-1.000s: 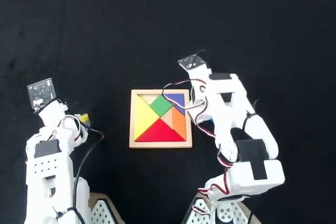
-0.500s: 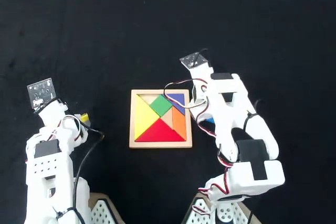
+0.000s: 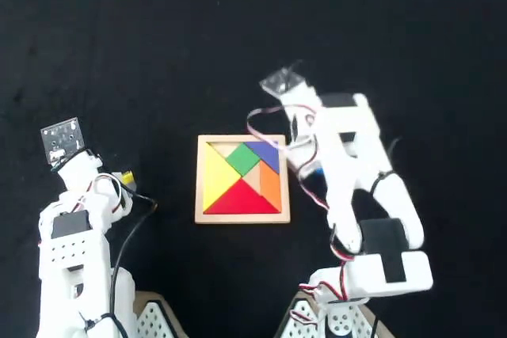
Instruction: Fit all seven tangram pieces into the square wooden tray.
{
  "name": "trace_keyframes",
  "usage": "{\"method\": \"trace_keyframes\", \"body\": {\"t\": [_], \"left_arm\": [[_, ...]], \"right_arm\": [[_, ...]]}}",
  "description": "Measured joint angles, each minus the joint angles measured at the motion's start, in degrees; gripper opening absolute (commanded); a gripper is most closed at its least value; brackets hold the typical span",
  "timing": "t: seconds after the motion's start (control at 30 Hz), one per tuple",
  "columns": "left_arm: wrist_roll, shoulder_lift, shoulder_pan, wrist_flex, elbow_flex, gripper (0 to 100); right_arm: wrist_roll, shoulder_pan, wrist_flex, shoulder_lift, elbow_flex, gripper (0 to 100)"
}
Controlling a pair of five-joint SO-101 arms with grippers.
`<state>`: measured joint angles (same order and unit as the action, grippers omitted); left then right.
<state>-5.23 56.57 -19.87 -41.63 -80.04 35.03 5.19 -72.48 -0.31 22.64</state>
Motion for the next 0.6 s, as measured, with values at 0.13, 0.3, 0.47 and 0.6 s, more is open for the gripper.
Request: {"method": "trace_keyframes", "body": {"t": [0.13, 0.3, 0.47, 0.6], "left_arm": [[0.0, 0.0, 0.0, 0.0, 0.0, 24], [0.0, 0.0, 0.0, 0.0, 0.0, 24], [0.0, 0.0, 0.0, 0.0, 0.0, 24], [0.0, 0.0, 0.0, 0.0, 0.0, 24]], "right_arm": [[7.4, 5.1, -3.5, 0.0, -8.0, 12.7], [14.7, 15.5, -3.7, 5.7, -13.4, 12.7], [20.0, 22.0, -3.7, 12.4, -19.2, 12.8], [20.7, 22.4, -3.7, 17.4, -23.9, 12.8]]}}
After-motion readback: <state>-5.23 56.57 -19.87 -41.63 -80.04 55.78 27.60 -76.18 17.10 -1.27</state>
